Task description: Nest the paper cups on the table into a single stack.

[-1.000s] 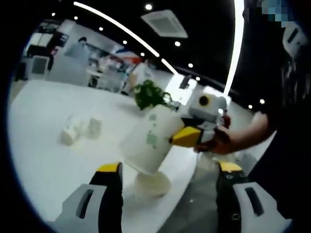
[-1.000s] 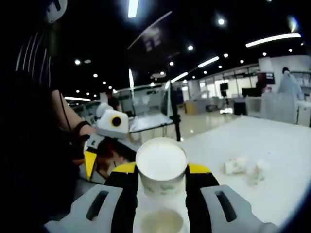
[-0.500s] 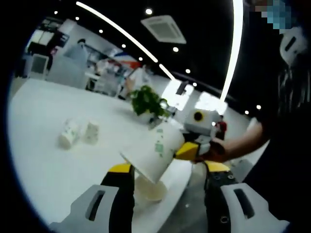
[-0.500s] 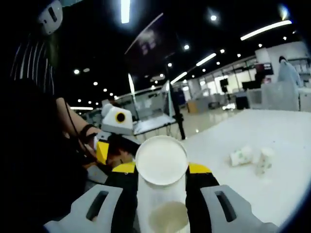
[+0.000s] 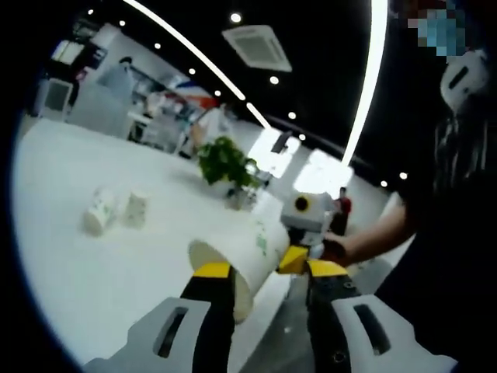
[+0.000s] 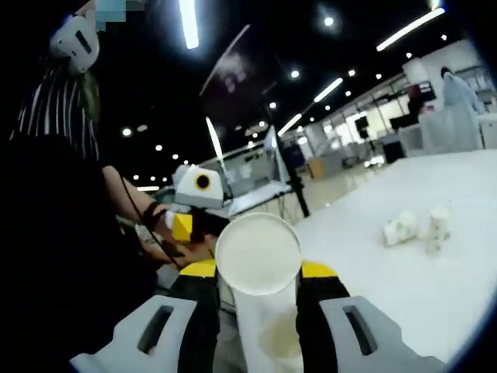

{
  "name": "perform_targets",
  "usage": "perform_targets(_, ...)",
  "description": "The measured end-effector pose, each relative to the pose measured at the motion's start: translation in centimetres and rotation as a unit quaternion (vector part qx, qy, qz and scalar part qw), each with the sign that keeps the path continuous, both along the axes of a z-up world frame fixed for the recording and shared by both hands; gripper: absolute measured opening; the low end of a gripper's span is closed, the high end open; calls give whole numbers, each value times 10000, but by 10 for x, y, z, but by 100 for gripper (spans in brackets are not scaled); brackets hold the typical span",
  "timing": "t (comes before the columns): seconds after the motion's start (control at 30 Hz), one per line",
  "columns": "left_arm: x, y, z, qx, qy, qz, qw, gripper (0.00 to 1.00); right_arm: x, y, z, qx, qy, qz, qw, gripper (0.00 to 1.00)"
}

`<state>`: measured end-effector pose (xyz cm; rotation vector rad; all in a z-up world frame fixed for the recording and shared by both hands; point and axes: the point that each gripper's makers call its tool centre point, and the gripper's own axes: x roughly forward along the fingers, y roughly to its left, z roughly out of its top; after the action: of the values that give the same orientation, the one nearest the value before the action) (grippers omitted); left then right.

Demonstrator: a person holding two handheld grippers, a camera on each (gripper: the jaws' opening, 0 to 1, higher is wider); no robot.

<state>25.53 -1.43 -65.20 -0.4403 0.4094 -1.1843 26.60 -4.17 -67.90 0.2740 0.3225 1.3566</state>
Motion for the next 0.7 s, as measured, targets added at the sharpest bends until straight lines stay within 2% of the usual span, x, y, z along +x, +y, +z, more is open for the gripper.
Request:
perform_targets(0.33,-8,0,4,41,-76,-226,9997,11,-9,0,-6,-39,-74,80,9999,31)
perform_targets(0.43,-14,-1,6,62,-169,-345,9992,3,-10,2,-5,-10,-84,78,9999,29)
perform_targets(0.7,-18,0,6,85,-225,-431,9988,1,-11,4,-4,22,-53,40,10000,31)
